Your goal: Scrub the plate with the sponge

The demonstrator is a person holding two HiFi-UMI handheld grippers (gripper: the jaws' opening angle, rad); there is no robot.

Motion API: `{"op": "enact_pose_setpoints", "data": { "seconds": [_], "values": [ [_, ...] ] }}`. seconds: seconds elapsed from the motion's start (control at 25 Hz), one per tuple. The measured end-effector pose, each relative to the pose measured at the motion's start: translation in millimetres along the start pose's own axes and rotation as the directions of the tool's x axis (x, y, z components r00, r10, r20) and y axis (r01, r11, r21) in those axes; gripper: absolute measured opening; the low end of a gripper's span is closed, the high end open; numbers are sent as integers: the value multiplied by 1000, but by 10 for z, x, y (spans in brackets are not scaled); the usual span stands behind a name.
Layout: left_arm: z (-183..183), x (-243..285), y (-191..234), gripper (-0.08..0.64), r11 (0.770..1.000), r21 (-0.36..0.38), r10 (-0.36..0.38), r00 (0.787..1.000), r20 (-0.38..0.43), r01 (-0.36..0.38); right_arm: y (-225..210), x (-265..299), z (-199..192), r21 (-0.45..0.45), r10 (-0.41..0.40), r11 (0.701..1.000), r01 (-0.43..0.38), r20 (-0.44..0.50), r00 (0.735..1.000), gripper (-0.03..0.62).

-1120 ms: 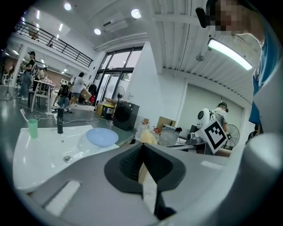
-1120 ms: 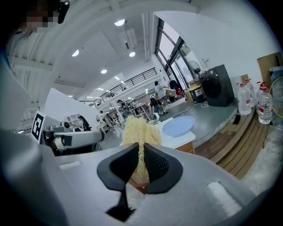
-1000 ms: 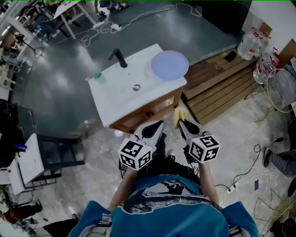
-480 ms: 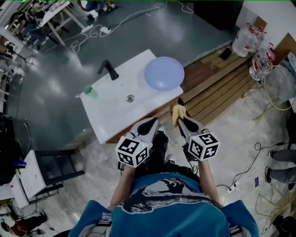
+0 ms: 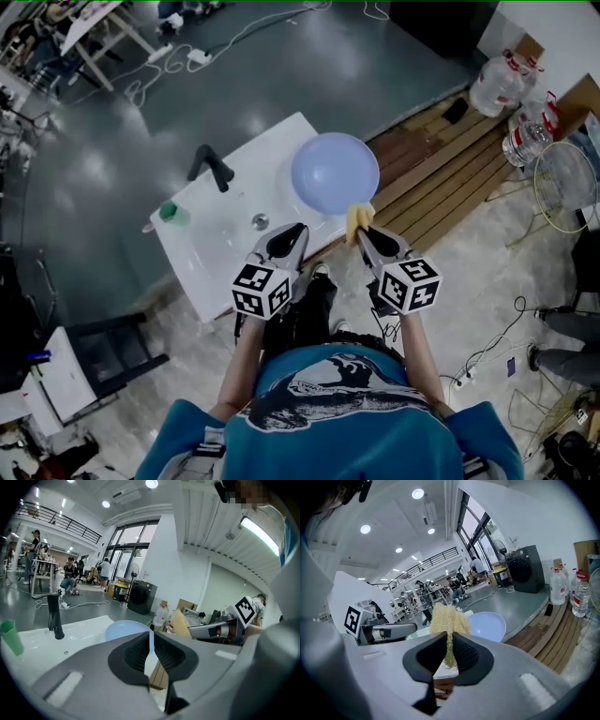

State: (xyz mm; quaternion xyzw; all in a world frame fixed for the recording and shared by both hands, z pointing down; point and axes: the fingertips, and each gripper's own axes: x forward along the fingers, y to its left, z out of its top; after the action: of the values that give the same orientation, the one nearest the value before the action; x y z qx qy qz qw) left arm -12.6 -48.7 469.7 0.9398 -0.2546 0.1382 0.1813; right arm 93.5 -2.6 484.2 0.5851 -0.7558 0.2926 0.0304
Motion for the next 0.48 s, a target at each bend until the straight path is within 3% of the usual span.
{"op": "enact_pose_setpoints", "data": {
  "seconds": [0.2,0.48],
  "values": [
    [-128,253,415,85,999,-37,10,998,-63,-13,-175,320,113,-24,-28,999,27,-43,999,34],
    [-437,609,827,174,987,-156,-62,985,-160,37,-374,792,199,-54,-63,997,58,-101,993,34]
  ]
}}
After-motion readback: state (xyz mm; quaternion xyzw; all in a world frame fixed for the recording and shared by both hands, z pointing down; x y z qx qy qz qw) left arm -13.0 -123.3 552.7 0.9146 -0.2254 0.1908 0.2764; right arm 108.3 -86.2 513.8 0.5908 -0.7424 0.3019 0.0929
